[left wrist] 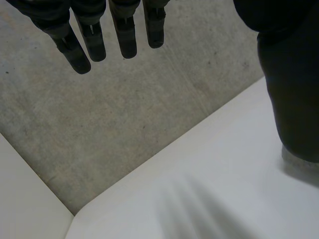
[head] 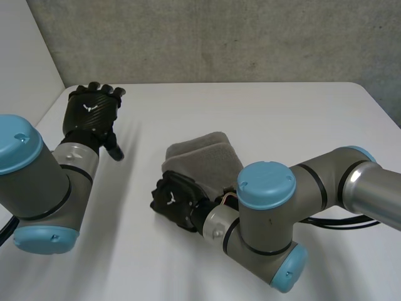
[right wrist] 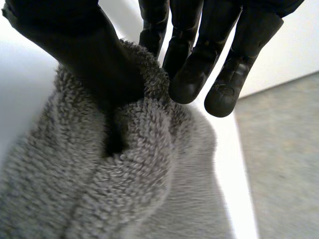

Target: Fold the towel.

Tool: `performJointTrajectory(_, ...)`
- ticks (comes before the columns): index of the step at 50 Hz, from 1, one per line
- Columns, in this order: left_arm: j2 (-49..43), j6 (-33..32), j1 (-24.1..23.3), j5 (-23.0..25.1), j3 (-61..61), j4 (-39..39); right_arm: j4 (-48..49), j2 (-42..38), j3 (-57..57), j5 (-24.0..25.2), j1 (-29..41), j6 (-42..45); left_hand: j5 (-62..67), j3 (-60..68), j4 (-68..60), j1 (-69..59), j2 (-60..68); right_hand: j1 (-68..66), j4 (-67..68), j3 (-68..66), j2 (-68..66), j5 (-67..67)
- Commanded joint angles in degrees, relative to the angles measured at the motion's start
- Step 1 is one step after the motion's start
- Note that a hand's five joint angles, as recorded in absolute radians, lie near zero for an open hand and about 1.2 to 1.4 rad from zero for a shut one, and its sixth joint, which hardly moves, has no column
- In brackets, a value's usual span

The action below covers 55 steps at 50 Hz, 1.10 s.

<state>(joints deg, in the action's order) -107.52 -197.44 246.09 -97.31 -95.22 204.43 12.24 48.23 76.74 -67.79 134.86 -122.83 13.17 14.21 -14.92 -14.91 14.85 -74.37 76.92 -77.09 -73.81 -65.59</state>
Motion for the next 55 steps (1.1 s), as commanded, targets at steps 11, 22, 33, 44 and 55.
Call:
performJointTrajectory(11, 0.21, 6.1, -1.22, 0.54, 2.75, 0.79, -0.11, 11.88, 5.88, -3.31, -7.05, -25.42, -12.28, -3.33, 4.03, 4.02, -3.97, 64.37, -66.92, 67.09, 63.81, 65.59)
performJointTrajectory(22, -4.89, 12.87, -6.85, 0.36, 5.3, 0.18, -5.56, 13.91, 3.42, -8.5, -15.33, -44.25, -12.28, -3.33, 4.03, 4.02, -3.97, 64.37, -66.92, 67.09, 63.81, 65.59)
performJointTrajectory(33, -16.4, 13.22, -13.97, 0.01, 8.73, -1.23, -10.57, 6.26, -3.44, -8.06, -17.08, -49.26, -12.11, -3.16, 3.86, 3.85, -3.8, 64.37, -66.92, 67.09, 63.81, 65.59)
performJointTrajectory(44, -24.4, 12.61, -15.64, -0.25, 13.47, -4.92, -12.33, -0.77, -7.13, -8.32, -17.17, -45.49, -12.28, -3.33, 4.03, 4.02, -3.97, 64.37, -66.92, 67.09, 63.81, 65.59)
performJointTrajectory(55, -14.93, 12.7, -13.45, -0.43, 12.69, -7.82, -11.8, 10.54, -5.2, -9.11, -17.96, -45.65, -12.28, -3.33, 4.03, 4.02, -3.97, 64.37, -66.92, 67.09, 63.81, 65.59)
